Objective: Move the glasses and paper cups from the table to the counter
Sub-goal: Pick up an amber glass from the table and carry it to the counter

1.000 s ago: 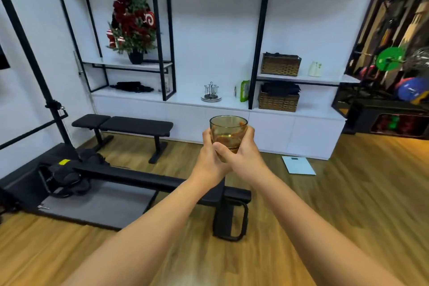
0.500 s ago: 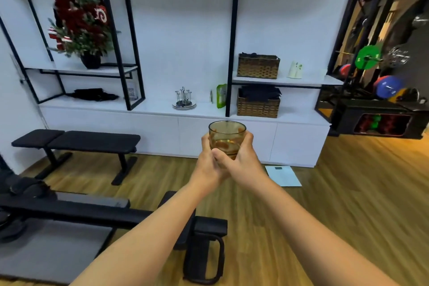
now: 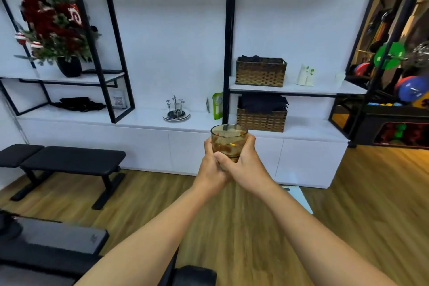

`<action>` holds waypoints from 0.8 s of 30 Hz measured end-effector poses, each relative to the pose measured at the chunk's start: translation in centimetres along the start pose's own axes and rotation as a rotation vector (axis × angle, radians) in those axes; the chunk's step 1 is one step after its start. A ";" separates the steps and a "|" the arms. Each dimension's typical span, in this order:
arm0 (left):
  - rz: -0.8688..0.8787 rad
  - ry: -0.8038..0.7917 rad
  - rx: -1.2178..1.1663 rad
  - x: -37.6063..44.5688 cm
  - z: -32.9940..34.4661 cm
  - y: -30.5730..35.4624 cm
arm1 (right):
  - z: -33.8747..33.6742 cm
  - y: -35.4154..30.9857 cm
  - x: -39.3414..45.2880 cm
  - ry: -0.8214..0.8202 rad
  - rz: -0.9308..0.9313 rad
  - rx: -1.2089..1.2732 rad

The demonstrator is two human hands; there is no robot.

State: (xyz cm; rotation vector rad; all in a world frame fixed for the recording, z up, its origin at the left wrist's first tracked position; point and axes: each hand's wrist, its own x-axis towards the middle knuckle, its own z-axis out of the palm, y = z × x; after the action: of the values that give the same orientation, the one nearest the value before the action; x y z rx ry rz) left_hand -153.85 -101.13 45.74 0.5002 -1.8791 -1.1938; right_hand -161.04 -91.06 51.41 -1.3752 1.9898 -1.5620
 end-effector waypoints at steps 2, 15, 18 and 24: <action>-0.012 0.015 0.019 3.6 1.9 -2.1 | -1.3 2.3 3.5 -0.019 -0.001 0.014; -0.069 0.172 0.015 26.2 13.5 -9.3 | -10.5 13.5 28.5 -0.240 -0.007 -0.033; -0.072 0.164 0.024 30.0 13.0 -11.5 | -9.9 15.5 33.0 -0.273 -0.009 -0.019; -0.116 0.147 0.044 38.1 11.1 -16.8 | -6.4 19.3 42.2 -0.277 -0.011 0.028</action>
State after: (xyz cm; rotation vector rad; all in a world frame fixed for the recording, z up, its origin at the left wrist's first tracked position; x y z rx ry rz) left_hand -186.35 -129.42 45.29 0.7108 -1.7741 -1.1595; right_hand -197.09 -121.02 51.21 -1.5011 1.7912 -1.3151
